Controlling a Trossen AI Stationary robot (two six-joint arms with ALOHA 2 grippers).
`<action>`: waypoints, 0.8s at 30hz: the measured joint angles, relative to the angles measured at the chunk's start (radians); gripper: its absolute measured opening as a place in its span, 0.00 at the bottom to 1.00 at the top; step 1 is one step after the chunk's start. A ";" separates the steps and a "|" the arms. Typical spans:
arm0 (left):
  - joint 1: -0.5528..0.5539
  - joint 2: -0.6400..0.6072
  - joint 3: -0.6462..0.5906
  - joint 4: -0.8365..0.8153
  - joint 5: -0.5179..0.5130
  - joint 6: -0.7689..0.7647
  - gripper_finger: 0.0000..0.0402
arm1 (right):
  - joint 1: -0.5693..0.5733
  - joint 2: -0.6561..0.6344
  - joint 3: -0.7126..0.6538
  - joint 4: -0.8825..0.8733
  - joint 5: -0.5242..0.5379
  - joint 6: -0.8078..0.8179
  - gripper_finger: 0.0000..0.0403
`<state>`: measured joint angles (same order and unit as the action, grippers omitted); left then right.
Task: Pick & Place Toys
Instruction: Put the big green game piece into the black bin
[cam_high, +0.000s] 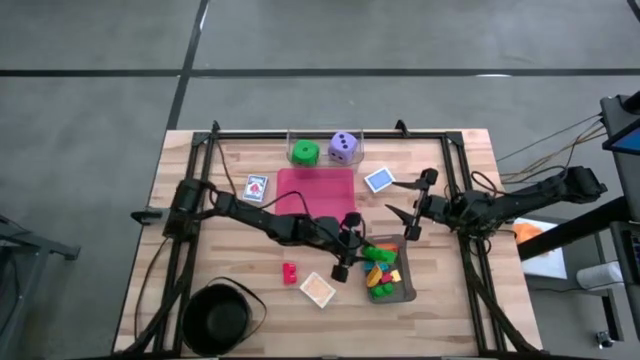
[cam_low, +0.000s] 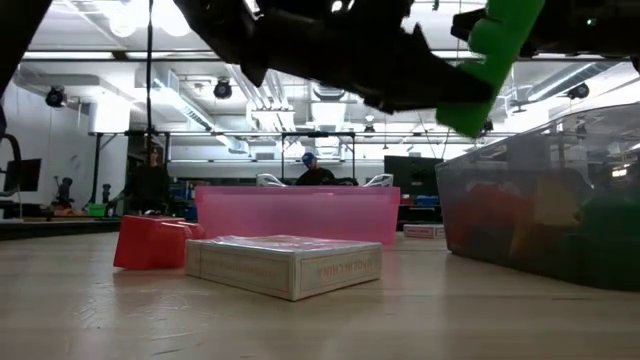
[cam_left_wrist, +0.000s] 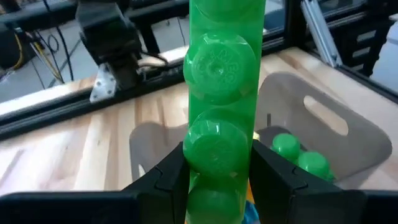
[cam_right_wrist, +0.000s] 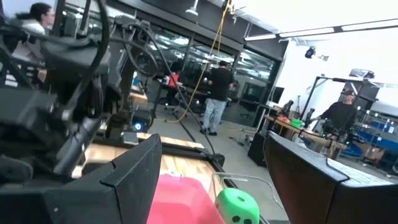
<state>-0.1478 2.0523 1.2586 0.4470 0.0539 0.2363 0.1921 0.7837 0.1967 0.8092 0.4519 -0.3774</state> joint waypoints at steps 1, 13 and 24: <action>0.000 0.009 0.009 -0.003 0.004 0.000 0.32 | 0.000 0.002 0.000 0.002 0.000 0.004 0.70; 0.000 0.022 0.014 0.005 0.026 -0.007 0.44 | 0.000 0.028 -0.002 -0.003 0.003 0.035 0.70; -0.001 0.022 0.013 -0.025 0.026 -0.008 0.52 | 0.000 0.041 -0.002 -0.003 0.003 0.045 0.70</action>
<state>-0.1490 2.0747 1.2713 0.4219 0.0795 0.2283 0.1917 0.8246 0.1944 0.8059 0.4549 -0.3328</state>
